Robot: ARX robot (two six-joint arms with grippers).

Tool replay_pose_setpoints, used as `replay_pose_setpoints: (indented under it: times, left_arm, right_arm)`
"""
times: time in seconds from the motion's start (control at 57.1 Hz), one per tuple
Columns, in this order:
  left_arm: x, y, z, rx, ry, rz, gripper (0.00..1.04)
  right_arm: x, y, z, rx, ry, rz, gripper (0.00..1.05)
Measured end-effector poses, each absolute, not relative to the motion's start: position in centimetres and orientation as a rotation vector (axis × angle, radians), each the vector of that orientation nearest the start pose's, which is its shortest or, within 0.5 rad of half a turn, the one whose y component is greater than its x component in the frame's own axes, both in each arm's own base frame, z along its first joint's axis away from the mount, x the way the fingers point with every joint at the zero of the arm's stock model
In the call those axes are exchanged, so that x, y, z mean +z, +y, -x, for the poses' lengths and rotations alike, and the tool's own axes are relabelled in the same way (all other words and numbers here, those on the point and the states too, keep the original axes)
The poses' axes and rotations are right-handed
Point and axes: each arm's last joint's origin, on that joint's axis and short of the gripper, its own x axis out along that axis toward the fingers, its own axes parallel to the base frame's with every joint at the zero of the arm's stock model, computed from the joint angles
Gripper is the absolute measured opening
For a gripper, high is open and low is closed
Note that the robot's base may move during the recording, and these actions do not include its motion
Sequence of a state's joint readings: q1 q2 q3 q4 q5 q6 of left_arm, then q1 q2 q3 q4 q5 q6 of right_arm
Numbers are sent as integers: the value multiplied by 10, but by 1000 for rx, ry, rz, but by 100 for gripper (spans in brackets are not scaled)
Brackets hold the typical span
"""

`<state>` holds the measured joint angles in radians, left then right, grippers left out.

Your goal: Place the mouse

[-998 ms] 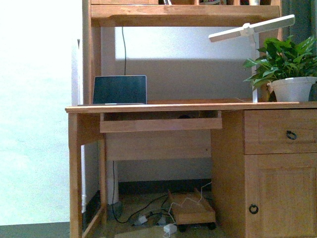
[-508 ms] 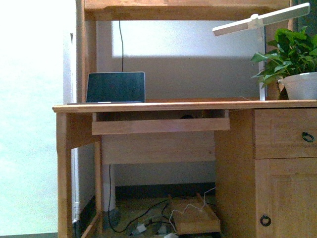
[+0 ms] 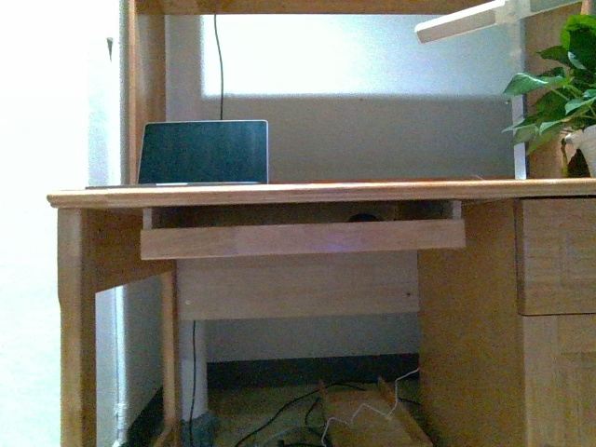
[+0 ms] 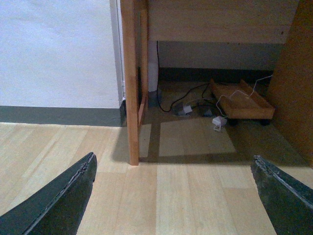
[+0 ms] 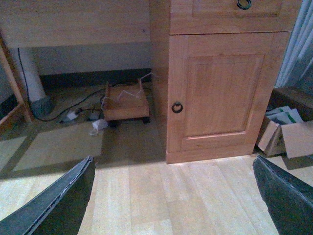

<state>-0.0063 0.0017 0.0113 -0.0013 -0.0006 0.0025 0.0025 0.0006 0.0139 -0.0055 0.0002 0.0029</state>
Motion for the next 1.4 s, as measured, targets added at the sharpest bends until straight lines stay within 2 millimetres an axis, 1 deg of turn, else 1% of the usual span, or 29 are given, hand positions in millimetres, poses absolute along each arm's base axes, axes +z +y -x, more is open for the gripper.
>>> replay_pose_setpoints:
  times: [1.401]
  left_arm:
    - [167, -1, -97, -6, -9, -2, 97]
  right_arm:
    - [168, 0, -97, 3, -8, -2, 97]
